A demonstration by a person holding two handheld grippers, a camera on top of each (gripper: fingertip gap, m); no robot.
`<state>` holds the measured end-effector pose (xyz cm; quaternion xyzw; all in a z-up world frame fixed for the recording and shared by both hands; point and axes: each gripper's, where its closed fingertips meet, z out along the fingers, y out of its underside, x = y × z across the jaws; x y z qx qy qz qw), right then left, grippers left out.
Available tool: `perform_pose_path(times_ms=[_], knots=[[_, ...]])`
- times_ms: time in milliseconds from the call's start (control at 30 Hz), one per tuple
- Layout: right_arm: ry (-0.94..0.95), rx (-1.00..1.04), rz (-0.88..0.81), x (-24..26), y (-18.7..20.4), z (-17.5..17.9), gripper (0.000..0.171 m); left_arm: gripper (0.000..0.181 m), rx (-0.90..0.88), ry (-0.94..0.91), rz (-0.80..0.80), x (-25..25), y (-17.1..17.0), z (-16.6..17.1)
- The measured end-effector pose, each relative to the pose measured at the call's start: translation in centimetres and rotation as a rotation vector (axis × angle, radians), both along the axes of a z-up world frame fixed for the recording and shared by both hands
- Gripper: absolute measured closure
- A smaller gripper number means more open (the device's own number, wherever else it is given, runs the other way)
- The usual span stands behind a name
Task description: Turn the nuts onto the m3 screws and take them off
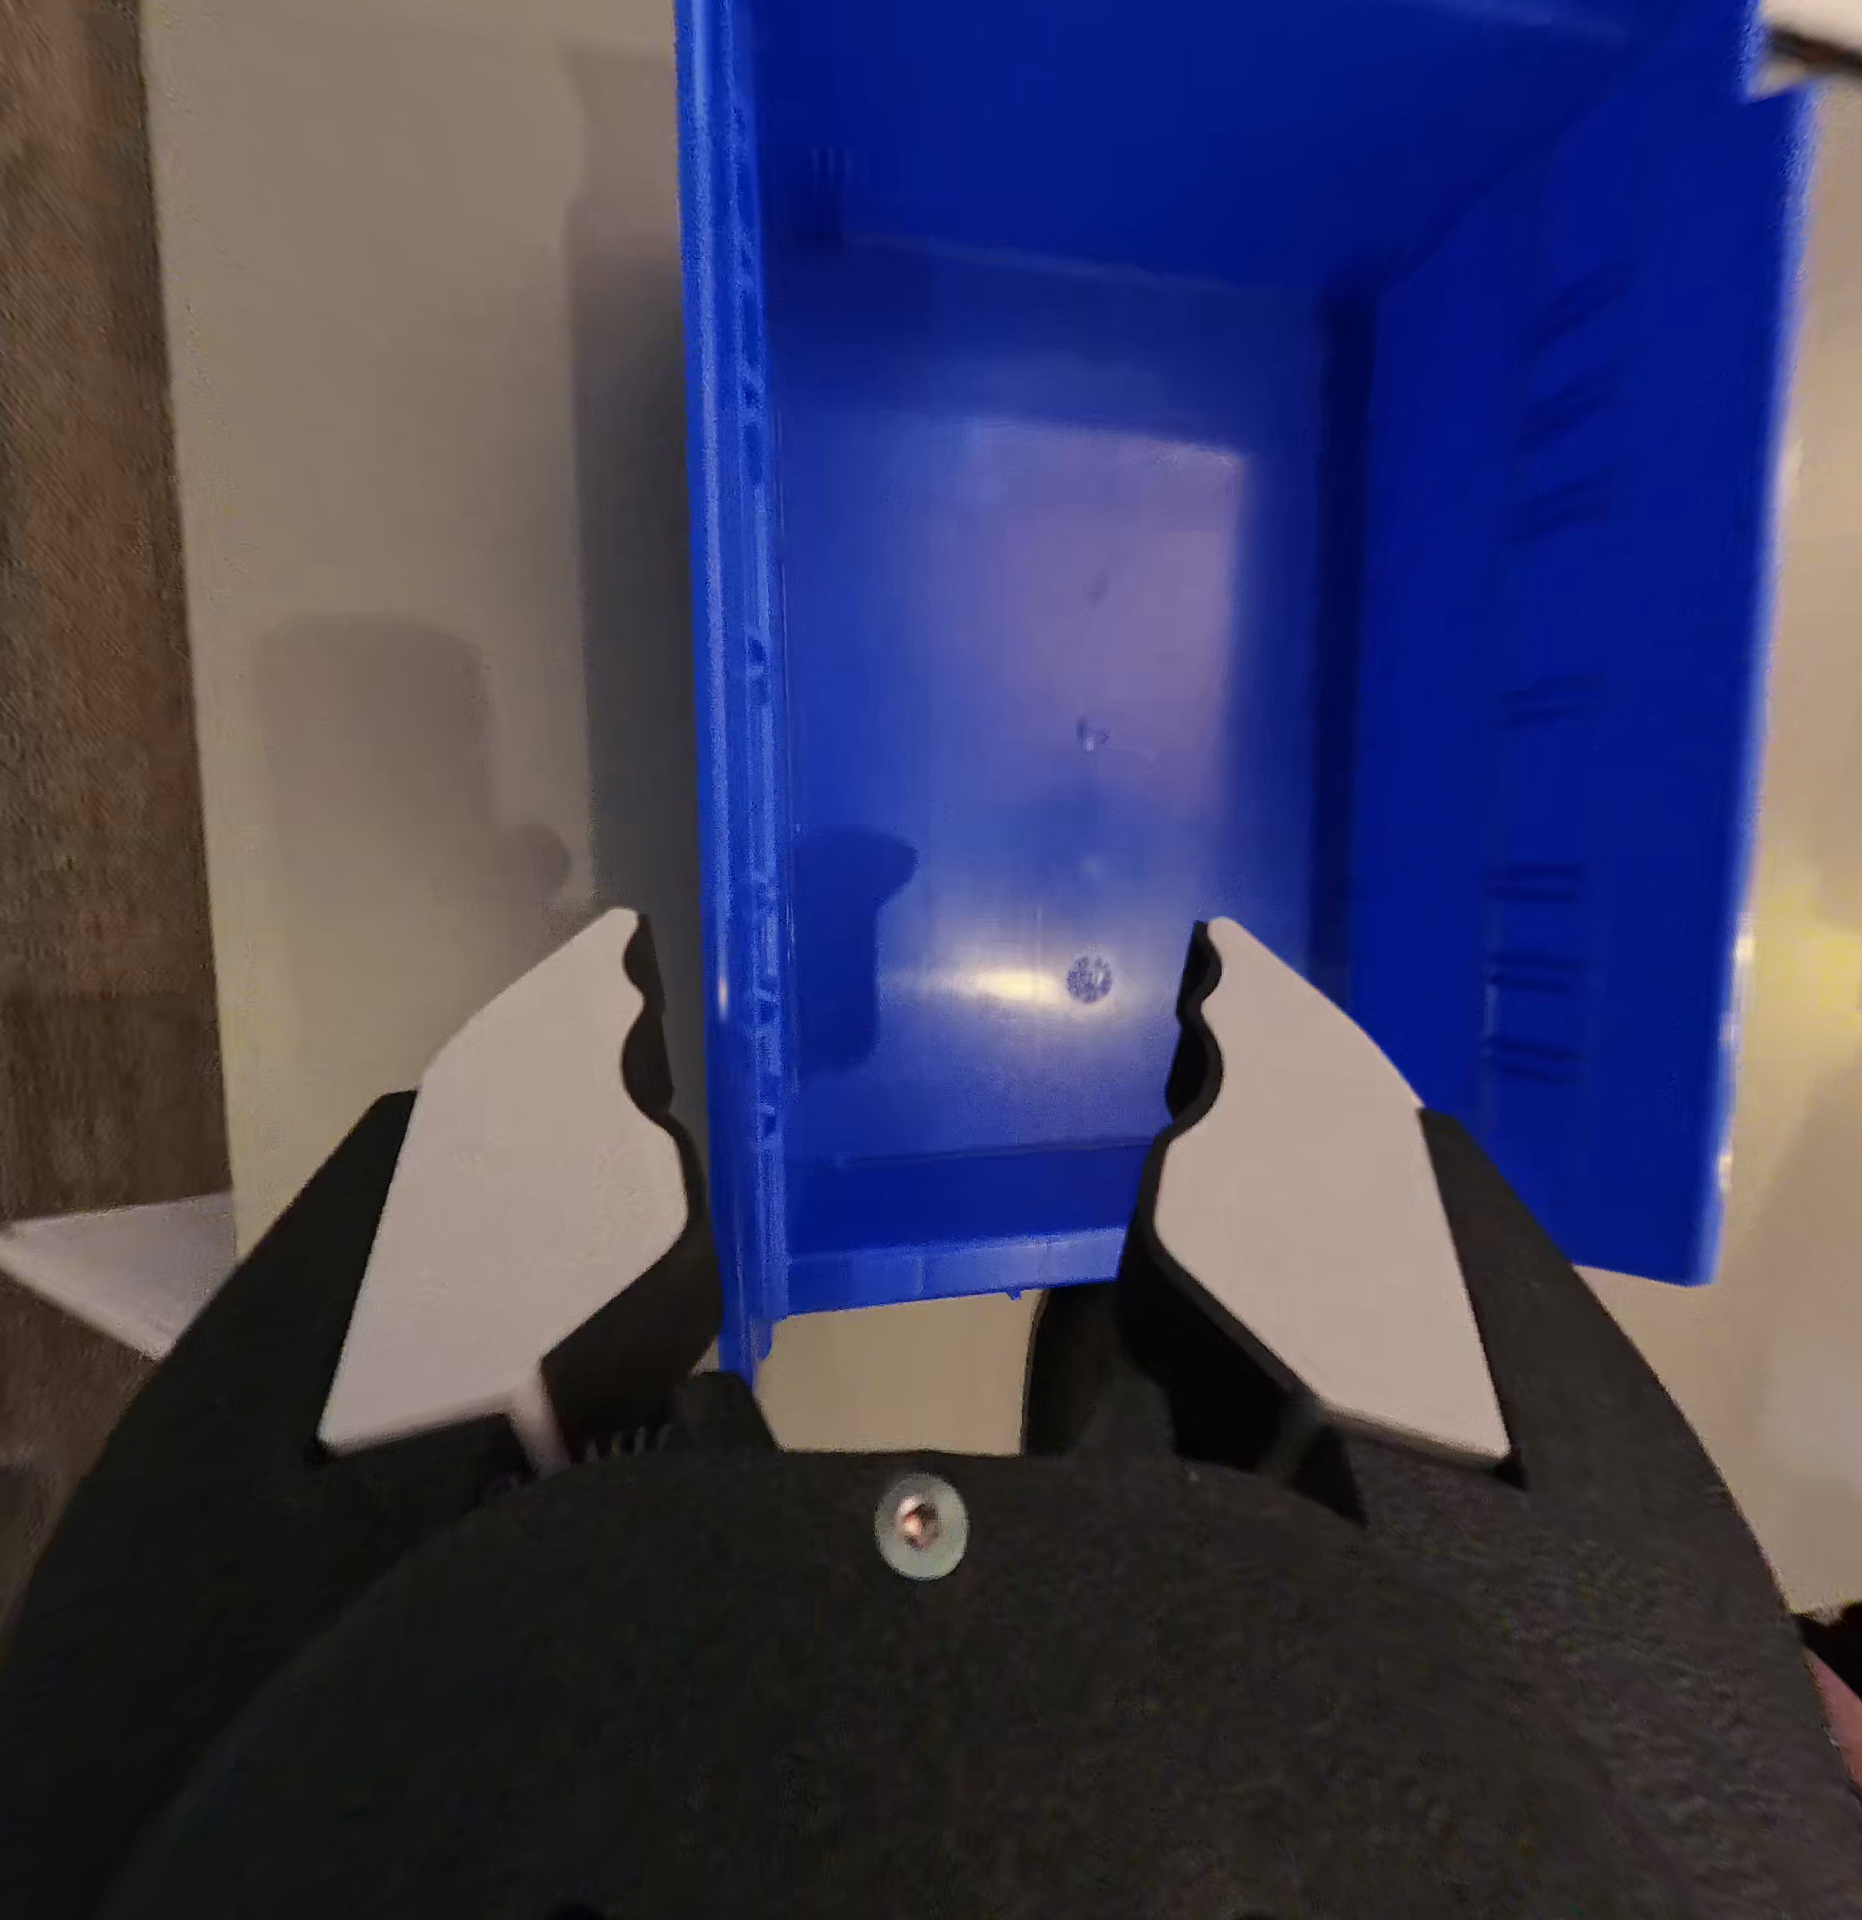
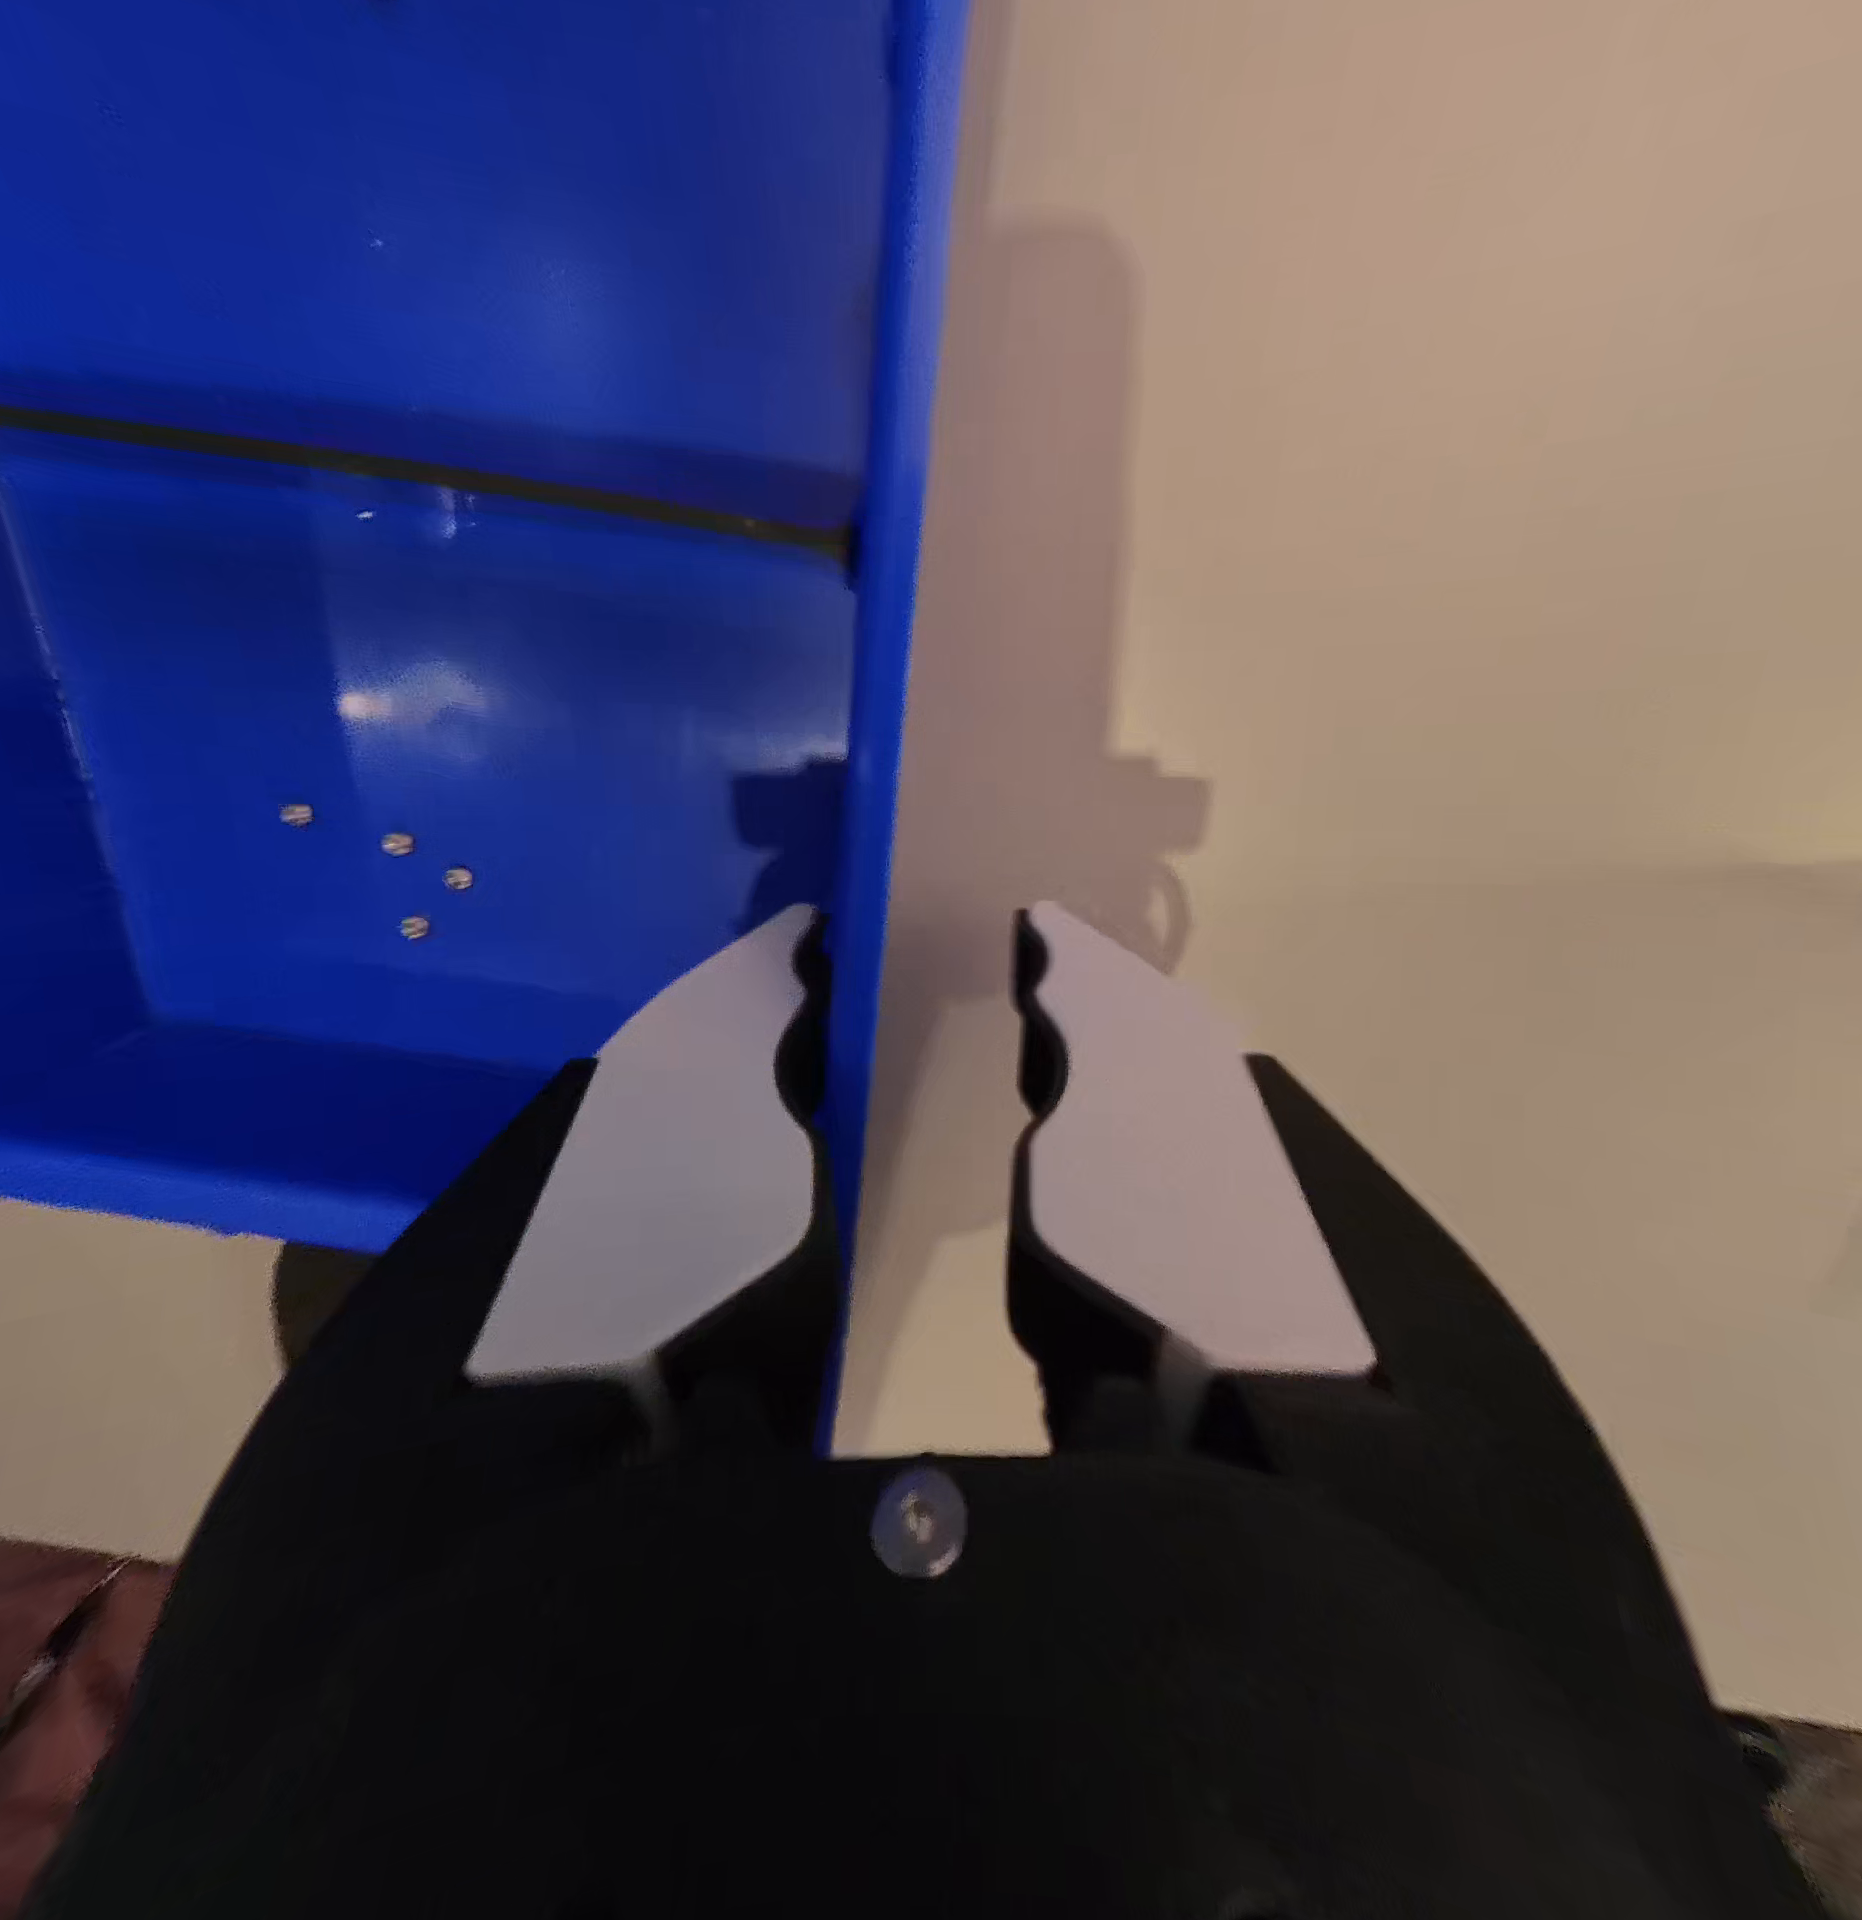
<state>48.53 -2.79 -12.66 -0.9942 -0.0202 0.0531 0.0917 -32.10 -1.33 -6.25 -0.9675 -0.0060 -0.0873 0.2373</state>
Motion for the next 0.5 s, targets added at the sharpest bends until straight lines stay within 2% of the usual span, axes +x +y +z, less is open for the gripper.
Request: perform_pose_path(times_ms=[33, 133, 200, 367, 467, 500], knots=[[0.028, -0.014, 0.002, -0.4, -0.1, 0.0, 0.15, 0.087, -0.038, 0.022, 0.007, -0.1, -0.4, -0.8], [0.042, -0.034, 0.002, -0.8, -0.2, 0.0, 0.164, 0.093, -0.124, 0.161, 0.029, -2.0, -1.4, -2.6], [0.035, -0.038, 0.0, -0.8, -0.2, 0.0, 0.164, 0.101, -0.185, 0.204, 0.051, -3.1, -2.0, -3.6], [0.082, -0.021, -0.02, -0.8, -0.1, 0.0, 0.164, 0.115, -0.319, 0.125, 0.067, -2.9, -3.6, -6.5], [0.094, -0.007, -0.013, -0.8, -0.1, 0.0, 0.164, 0.151, -0.324, 0.088, 0.08, -2.8, -3.6, -7.3], [0.092, -0.002, -0.003, -0.8, -0.1, 0.1, 0.164, 0.153, -0.309, 0.067, 0.09, -2.7, -3.3, -7.2]])
